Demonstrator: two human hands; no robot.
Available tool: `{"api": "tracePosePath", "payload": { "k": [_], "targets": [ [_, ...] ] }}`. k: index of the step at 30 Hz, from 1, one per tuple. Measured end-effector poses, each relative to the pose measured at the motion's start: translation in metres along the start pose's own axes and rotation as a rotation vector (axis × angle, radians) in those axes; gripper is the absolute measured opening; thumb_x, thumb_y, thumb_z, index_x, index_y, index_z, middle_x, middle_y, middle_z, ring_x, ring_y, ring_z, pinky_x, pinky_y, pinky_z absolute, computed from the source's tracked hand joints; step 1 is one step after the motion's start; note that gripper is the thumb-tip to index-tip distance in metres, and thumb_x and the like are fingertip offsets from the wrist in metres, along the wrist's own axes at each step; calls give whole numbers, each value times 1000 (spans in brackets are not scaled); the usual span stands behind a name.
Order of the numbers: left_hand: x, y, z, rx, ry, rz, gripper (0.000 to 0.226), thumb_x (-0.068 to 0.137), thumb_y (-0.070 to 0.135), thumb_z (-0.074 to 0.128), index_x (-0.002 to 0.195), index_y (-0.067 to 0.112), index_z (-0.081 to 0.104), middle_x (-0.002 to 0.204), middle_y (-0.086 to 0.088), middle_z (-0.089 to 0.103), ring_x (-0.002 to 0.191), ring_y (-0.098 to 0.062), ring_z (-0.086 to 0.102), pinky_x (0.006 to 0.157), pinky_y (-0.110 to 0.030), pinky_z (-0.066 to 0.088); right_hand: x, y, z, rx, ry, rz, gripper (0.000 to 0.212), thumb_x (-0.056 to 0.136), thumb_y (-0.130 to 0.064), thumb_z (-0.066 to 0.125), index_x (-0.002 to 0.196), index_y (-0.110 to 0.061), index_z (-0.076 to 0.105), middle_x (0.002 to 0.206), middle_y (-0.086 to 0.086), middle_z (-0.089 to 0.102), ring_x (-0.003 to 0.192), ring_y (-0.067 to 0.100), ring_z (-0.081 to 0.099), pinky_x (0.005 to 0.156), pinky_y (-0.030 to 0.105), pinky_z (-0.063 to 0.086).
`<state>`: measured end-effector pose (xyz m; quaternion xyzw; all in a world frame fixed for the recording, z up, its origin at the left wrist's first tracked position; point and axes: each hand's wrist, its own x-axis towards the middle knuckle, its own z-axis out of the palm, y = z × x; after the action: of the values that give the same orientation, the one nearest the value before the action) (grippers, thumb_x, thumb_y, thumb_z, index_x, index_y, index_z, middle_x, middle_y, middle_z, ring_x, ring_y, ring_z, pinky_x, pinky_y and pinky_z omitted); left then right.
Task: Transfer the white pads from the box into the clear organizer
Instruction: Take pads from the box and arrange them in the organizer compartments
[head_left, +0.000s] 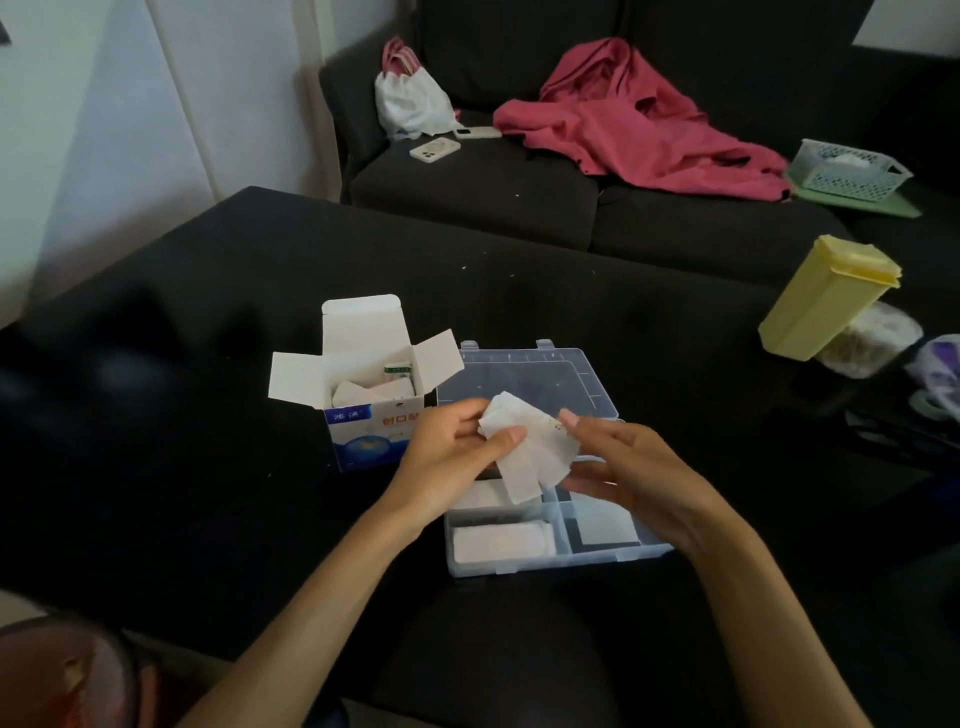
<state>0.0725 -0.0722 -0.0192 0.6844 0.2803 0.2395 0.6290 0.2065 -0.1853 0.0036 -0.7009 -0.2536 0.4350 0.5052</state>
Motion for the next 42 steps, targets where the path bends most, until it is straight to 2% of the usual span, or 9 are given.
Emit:
{"api": "tracePosePath", "payload": {
  "k": [4,7,18,20,22,24,27,33,42],
  "targets": [
    [6,-2,-6,74,70,21,18,85,17,66,101,26,60,103,6,67,94,-8,65,72,-22,57,2,9,-30,-399,197,6,22,84,-39,61,99,-23,62,98,-1,65,82,8,62,62,17,48],
    [9,-1,-15,41,122,17,20,86,15,65,105,20,60,106,5,65,96,-9,64,72,-22,58,9,27,-51,-696,413,156,47,86,-37,61,127,-18,47,101,6,59,84,16,57,70,27,45],
    [7,-1,-37,45,159,-59,30,87,16,64,116,17,59,114,3,64,103,-12,63,79,-30,57,12,32,-24,-767,164,184,31,95,-29,49,125,-24,51,95,-4,56,72,7,57,56,19,45],
    [6,1,-35,-9,107,-120,26,87,19,64,112,22,59,108,7,66,96,-8,64,72,-23,58,10,28,-17,-789,272,80,32,94,-34,49,124,-25,51,91,-6,55,70,4,54,54,18,40],
    [4,3,-30,-45,8,-180,20,87,21,64,105,29,59,102,10,67,91,-5,64,67,-20,57,6,19,-8,-650,424,-121,25,94,-37,47,113,-24,54,89,-7,58,71,3,54,55,16,39],
    [3,3,-22,-37,-66,-196,20,86,21,65,100,34,57,99,12,67,88,-4,65,67,-20,57,4,5,6,-409,305,-204,23,94,-41,42,101,-24,57,92,-6,61,76,6,59,57,15,45],
    [2,2,-14,-29,-107,-202,22,86,21,65,94,38,53,91,19,62,79,-1,64,59,-15,54,1,-2,20,-224,38,-123,19,93,-36,48,98,-23,60,94,-9,60,85,8,61,59,14,53],
    [-1,-1,-10,-103,-64,-233,24,80,21,71,101,30,64,92,12,71,80,-1,69,64,-18,56,-2,0,15,-136,84,-152,13,84,-18,64,97,-16,68,83,-10,68,72,2,69,58,17,54],
    [-1,5,-12,-85,-109,-159,19,83,17,68,97,31,66,89,18,72,84,2,68,63,-13,52,-7,-5,4,323,-93,219,28,73,-16,71,100,-11,67,94,9,72,87,21,71,68,33,60]
  ]
}}
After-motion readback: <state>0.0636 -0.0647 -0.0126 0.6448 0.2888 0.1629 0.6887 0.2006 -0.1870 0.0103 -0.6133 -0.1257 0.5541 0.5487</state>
